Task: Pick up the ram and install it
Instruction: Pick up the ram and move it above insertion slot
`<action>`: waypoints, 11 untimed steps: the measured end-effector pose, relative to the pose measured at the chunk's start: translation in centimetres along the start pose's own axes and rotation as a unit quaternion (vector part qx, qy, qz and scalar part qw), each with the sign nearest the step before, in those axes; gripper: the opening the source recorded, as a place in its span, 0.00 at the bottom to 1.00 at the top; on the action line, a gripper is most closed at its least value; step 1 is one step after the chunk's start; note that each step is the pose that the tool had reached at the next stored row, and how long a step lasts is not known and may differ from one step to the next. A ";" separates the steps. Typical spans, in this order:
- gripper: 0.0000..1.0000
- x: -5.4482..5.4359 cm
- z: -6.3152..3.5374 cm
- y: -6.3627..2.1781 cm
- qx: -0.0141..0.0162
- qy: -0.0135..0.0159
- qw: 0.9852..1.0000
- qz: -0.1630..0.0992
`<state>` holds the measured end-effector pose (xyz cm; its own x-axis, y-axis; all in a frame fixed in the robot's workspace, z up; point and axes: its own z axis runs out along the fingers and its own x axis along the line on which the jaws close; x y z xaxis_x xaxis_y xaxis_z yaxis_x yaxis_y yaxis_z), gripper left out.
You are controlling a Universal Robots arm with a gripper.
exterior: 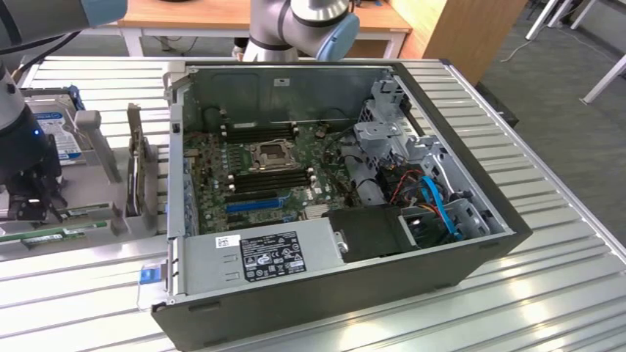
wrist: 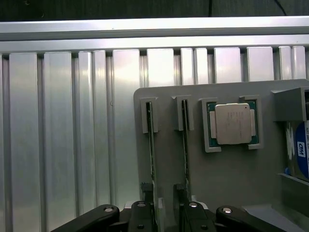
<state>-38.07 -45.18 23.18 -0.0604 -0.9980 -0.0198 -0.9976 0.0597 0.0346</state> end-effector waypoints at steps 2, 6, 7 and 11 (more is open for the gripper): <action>0.31 0.0 0.00 0.00 0.000 0.000 1.000 0.000; 0.31 0.1 0.00 0.00 0.000 0.000 1.000 0.000; 0.31 0.1 0.02 0.00 0.000 0.000 1.000 0.000; 0.31 0.1 0.38 -0.01 0.000 0.000 1.000 0.000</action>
<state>-38.08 -45.24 22.81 -0.0604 -0.9980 -0.0198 -0.9976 0.0597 0.0346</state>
